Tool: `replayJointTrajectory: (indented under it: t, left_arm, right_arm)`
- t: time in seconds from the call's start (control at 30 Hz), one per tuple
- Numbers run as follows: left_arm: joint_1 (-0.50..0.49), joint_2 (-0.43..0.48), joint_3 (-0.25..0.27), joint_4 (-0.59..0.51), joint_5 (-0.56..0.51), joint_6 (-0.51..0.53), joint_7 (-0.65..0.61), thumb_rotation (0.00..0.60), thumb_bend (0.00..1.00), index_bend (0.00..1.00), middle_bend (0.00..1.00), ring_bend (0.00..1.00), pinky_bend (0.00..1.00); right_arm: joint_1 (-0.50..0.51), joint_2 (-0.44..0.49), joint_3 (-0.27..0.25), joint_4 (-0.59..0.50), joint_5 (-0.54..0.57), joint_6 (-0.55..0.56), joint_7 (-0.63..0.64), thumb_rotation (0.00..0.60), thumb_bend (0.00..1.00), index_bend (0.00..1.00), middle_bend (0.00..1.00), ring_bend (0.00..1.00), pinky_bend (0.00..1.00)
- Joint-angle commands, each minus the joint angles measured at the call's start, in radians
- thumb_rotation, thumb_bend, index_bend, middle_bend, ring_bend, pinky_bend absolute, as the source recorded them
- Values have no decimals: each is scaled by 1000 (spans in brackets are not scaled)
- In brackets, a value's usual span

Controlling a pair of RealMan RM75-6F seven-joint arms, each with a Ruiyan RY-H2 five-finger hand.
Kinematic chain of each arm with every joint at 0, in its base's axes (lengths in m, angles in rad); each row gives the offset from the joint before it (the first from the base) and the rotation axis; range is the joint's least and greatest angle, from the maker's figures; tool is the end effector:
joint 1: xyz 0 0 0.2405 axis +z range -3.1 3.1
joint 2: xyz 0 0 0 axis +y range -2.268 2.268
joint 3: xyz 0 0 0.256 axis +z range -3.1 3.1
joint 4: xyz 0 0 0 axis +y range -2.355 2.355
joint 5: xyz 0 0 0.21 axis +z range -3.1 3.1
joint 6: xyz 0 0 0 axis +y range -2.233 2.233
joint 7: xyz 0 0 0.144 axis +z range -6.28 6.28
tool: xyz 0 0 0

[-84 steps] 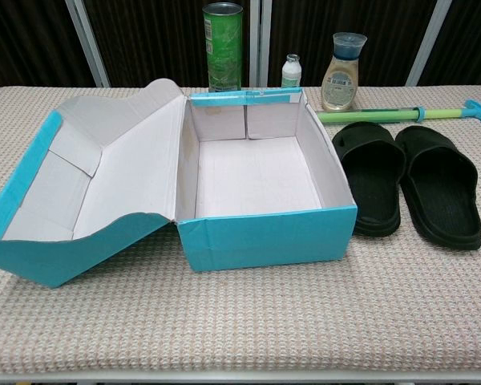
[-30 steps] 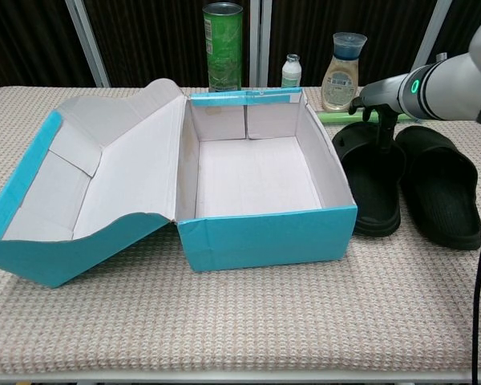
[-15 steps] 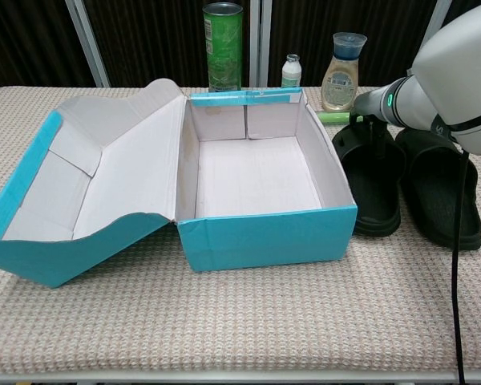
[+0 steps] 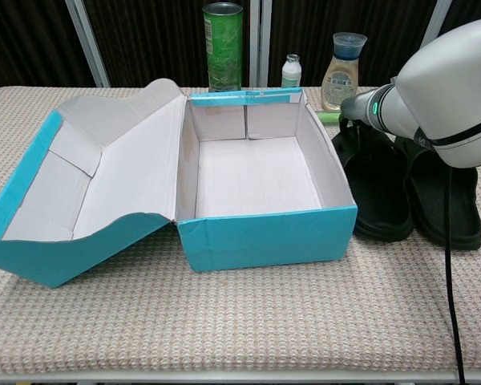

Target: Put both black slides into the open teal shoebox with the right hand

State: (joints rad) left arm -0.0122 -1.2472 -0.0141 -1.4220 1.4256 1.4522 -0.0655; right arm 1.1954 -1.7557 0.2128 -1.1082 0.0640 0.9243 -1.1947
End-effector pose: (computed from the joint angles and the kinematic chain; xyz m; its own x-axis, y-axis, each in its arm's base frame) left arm -0.3620 0.1490 0.1311 0.3795 0.0887 0.9209 0.9103 0.1421 -0.3888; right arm -0.1273 -0.4270 -0.0573 0.6733 -0.5051 0.5399 -0.6506 -0.0577 0.7572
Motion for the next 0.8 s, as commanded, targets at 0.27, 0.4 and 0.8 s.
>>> replayJointTrajectory:
  t: [0.27, 0.4, 0.8]
  left_arm:
    - [4, 11, 3, -15, 6, 4, 7, 600, 64, 257, 209, 106, 65]
    - [1, 18, 2, -29, 9, 3, 21, 600, 64, 258, 209, 105, 65]
    - [-9, 45, -3, -88, 10, 0, 81, 600, 64, 259, 209, 106, 67]
  right_arm:
    - [-138, 63, 20, -34, -468, -54, 386, 600, 134, 408, 363, 117, 262]
    - [-195, 120, 38, -84, -603, -59, 539, 600, 146, 417, 365, 118, 309]
    - [-348, 326, 82, -223, -892, -116, 949, 600, 162, 431, 366, 118, 320]
